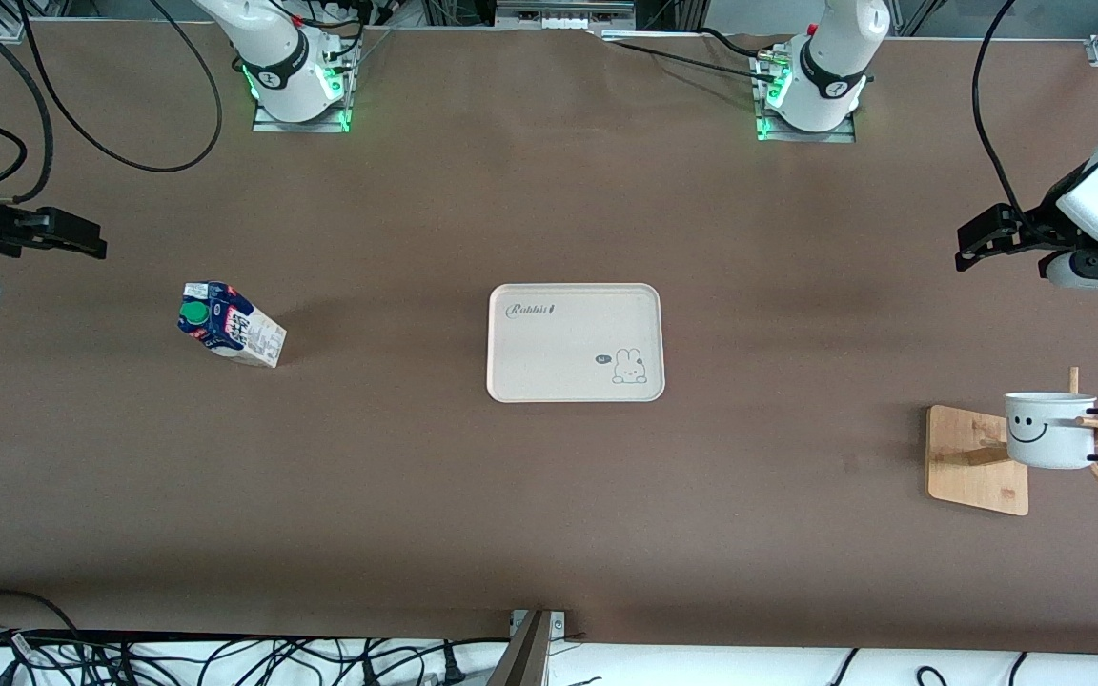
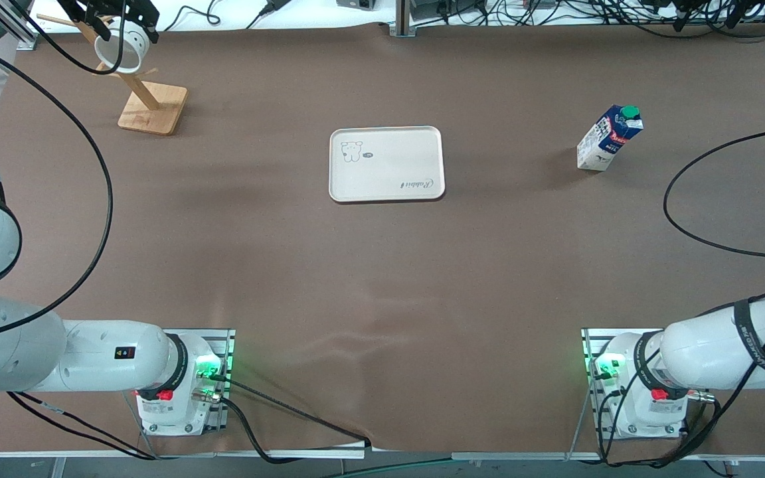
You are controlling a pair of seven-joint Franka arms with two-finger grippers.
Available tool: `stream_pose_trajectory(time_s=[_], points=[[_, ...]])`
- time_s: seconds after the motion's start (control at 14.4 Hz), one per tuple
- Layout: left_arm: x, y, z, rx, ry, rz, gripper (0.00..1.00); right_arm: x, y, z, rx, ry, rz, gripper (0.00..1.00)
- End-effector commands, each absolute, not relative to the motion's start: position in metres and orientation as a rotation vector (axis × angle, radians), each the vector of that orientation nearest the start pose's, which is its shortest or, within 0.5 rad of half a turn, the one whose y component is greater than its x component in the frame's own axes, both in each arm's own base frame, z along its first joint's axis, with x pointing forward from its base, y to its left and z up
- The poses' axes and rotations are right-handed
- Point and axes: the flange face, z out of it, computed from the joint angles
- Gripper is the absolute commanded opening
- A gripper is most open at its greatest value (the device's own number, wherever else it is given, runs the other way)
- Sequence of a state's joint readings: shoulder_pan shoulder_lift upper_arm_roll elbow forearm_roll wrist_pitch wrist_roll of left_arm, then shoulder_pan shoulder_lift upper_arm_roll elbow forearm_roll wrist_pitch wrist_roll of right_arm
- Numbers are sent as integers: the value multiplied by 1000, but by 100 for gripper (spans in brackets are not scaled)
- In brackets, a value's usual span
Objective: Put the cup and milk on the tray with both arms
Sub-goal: 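Reach the right gripper to the blue milk carton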
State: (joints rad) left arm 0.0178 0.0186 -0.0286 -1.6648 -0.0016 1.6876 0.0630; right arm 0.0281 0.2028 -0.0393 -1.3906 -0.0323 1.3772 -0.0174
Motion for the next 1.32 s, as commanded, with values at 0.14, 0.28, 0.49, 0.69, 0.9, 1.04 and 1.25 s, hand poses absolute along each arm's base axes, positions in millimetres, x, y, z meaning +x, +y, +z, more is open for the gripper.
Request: stream_pose_trajectory(time_s=[0.14,0.28,0.49,0.69,0.9,1.04,1.25], points=[[561,-10,583,-3146,143,-46,100,611,-7,516,-3122,-18,522,100],[561,-9,582,-3140,142,-43,100,624,-6,482,-3113,-19,572,100],[563,-4,578,-3138,130,-34,100,637,-5,435,-3101,-18,602,100],[562,-2,574,-3139,120,-22,100,635,-4,402,-3092,-12,553,100],[560,1,580,-3143,108,-41,100,635,-3,393,-3087,3,547,100],[559,2,581,-3144,102,-53,100,634,-2,389,-3079,5,553,100],[562,17,549,-3099,75,-28,100,630,-2,380,-3074,12,564,100]])
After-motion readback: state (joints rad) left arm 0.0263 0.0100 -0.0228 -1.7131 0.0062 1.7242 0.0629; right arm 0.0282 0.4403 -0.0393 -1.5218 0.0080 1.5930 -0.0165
